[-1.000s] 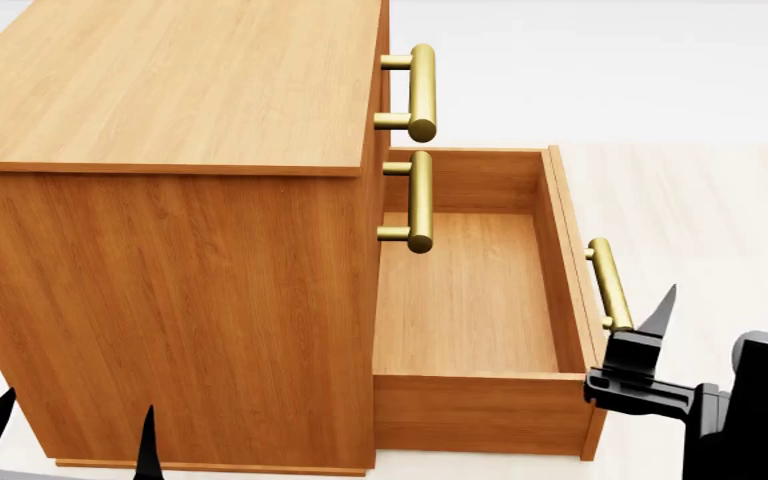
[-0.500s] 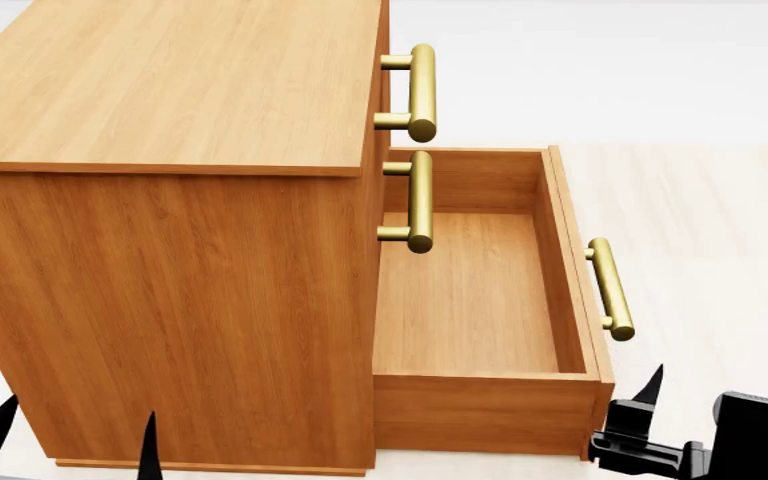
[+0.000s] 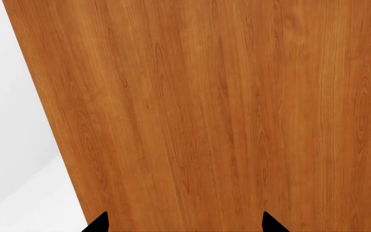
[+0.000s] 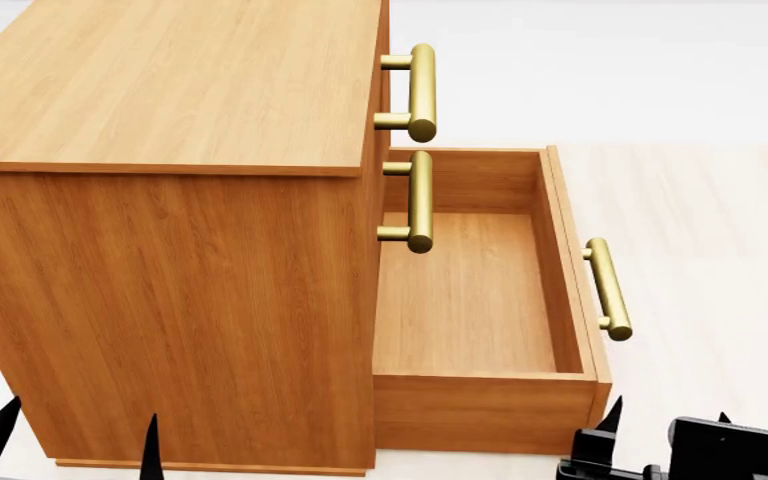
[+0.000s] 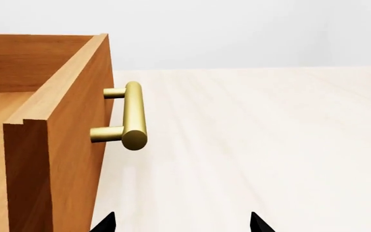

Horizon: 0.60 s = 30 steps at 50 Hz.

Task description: Close the bottom drawer of the cabinet.

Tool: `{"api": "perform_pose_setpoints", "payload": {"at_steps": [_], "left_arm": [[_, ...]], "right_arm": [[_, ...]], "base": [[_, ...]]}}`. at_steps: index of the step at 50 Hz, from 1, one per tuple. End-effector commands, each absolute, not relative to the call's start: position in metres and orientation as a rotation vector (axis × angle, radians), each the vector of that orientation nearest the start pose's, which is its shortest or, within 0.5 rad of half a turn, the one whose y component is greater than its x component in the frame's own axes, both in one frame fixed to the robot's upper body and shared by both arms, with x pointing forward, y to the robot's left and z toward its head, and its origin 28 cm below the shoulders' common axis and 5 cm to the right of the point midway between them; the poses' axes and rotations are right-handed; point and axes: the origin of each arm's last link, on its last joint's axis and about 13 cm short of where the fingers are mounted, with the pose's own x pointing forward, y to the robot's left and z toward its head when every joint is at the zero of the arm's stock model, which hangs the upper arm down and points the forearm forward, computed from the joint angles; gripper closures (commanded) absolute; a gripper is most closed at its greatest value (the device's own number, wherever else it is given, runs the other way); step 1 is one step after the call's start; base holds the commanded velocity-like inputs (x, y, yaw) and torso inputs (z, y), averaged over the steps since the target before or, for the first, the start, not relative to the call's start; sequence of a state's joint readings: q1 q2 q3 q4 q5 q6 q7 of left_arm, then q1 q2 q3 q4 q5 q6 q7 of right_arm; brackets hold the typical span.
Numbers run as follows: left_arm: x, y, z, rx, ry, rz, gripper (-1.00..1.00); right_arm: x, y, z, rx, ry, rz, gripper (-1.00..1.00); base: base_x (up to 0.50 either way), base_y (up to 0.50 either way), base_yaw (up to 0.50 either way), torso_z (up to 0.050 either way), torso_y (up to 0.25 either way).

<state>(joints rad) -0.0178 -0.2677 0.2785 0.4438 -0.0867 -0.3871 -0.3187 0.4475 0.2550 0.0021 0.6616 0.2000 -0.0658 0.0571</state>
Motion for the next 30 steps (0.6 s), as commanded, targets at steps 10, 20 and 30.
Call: {"api": "perform_pose_setpoints", "payload": {"at_steps": [10,20,30], "left_arm": [[0.199,0.202,0.078,0.129,-0.056,-0.003,-1.00],[0.200,0.202,0.079,0.125,-0.057,0.000,-1.00],[0.200,0.201,0.078,0.127,-0.055,-0.001,-1.00]], "right_arm": [[0.307,-0.165,0.008,-0.047,0.136,-0.097,-1.00],[0.308,-0.152,0.000,-0.072,0.141,-0.044,-1.00],[0.308,-0.139,0.000,-0.096,0.136,0.018,-1.00]], "base": [[0.00,0.00,0.00,0.000,0.000],[0.01,0.00,0.01,0.000,0.000],[0.01,0.00,0.01,0.000,0.000]]}}
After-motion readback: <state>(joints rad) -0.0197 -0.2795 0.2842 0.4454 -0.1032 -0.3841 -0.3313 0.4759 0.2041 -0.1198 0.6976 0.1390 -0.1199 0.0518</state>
